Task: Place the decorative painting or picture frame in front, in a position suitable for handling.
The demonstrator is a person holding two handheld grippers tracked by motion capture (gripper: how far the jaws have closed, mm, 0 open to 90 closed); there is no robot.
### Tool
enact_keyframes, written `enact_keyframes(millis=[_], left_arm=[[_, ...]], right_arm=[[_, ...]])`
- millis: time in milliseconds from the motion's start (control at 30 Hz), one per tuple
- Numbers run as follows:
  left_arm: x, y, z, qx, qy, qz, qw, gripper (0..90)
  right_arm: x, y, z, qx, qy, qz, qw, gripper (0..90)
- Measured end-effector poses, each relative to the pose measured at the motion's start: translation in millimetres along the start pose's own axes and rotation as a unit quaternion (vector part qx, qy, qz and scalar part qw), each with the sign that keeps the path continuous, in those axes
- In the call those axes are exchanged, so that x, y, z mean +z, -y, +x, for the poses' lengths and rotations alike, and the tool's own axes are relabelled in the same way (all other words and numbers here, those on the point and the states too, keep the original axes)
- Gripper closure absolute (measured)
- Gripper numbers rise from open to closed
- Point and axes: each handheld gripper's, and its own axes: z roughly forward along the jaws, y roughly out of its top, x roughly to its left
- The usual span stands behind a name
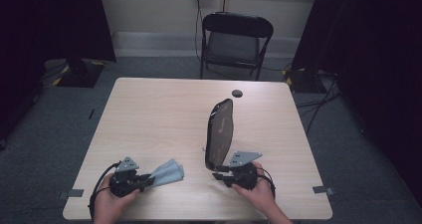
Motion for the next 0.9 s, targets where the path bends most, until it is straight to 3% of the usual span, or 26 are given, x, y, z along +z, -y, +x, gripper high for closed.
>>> enact_keyframes(millis=[133, 267, 667, 900], left_arm=[[-1.5, 3.0, -4.3, 0.003, 0.002, 0.002, 1.0, 71.9], [-3.4, 6.5, -8.0, 0.003, 0.007, 0.004, 1.0, 67.7], [-14.6, 10.7, -14.7, 0.01, 0.008, -0.002, 0.9999, 55.5], [-5.9, -1.9, -20.6, 0.049, 0.022, -0.008, 0.9985, 49.5]], right_arm=[[8.8, -5.4, 0.1, 0.003, -0.011, -0.003, 0.9999, 68.6], [17.8, -10.8, 2.5, -0.012, -0.019, -0.001, 0.9998, 65.3], [34.4, -21.0, -7.3, -0.01, -0.017, -0.007, 0.9998, 58.2], [23.3, -16.7, -7.7, -0.014, -0.006, -0.005, 0.9999, 55.8]])
